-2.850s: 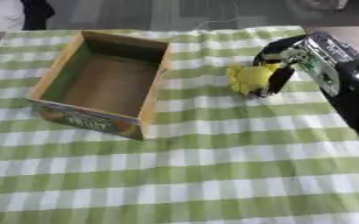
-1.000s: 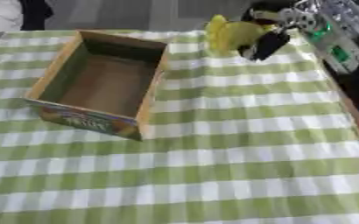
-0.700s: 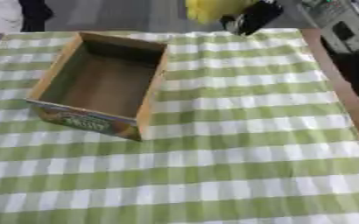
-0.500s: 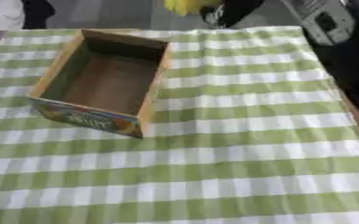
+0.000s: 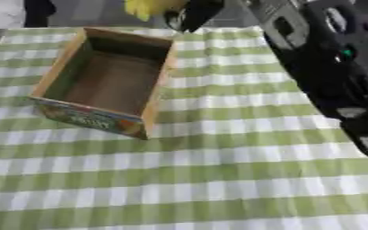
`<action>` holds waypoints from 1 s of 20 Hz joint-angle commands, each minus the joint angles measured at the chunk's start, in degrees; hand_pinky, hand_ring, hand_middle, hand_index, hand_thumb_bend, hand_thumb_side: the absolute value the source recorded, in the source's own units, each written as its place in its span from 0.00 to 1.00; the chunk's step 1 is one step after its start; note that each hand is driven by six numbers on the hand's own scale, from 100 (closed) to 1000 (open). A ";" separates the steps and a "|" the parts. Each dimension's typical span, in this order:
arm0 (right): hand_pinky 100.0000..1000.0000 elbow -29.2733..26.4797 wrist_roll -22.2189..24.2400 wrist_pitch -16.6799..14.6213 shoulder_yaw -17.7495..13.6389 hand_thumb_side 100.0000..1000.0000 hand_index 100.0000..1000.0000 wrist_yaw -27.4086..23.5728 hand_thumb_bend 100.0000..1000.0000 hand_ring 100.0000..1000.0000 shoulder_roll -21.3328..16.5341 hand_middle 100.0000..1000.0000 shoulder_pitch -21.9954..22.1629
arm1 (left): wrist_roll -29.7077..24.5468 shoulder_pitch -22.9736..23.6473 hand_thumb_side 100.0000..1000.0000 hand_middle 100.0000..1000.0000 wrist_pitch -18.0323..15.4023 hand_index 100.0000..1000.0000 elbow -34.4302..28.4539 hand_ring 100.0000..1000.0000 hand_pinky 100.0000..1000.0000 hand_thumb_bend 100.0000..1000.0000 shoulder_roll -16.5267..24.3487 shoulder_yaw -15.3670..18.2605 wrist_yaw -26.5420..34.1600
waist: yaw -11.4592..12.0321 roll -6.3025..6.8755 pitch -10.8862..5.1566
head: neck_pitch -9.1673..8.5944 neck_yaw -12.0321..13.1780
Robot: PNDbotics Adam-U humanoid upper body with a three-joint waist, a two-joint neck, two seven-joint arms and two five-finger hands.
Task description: Pick up objects on the table and place them in the box.
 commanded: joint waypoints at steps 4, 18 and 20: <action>0.76 4.03 -1.80 0.35 0.06 0.38 0.59 2.93 0.00 0.78 4.40 0.43 -1.76 | -0.56 -0.74 0.92 0.54 -0.07 0.72 -1.09 0.57 0.72 0.00 1.27 -0.39 0.40 | 0.78 0.12 -0.75 | -1.18 -0.93; 0.75 17.84 -8.34 0.09 -0.81 0.37 0.58 11.01 0.00 0.78 12.57 0.43 0.45 | -1.28 -1.50 0.93 0.54 -0.05 0.72 -1.09 0.57 0.72 0.00 1.11 -0.80 0.87 | 1.92 -0.16 0.38 | -2.33 -2.89; 0.75 19.51 -9.15 -0.33 -1.09 0.38 0.59 12.16 0.00 0.79 13.34 0.44 0.76 | -1.31 -1.57 0.93 0.54 -0.06 0.72 -1.09 0.57 0.72 0.00 1.10 -0.82 0.92 | 2.05 -0.17 0.47 | -2.42 -2.93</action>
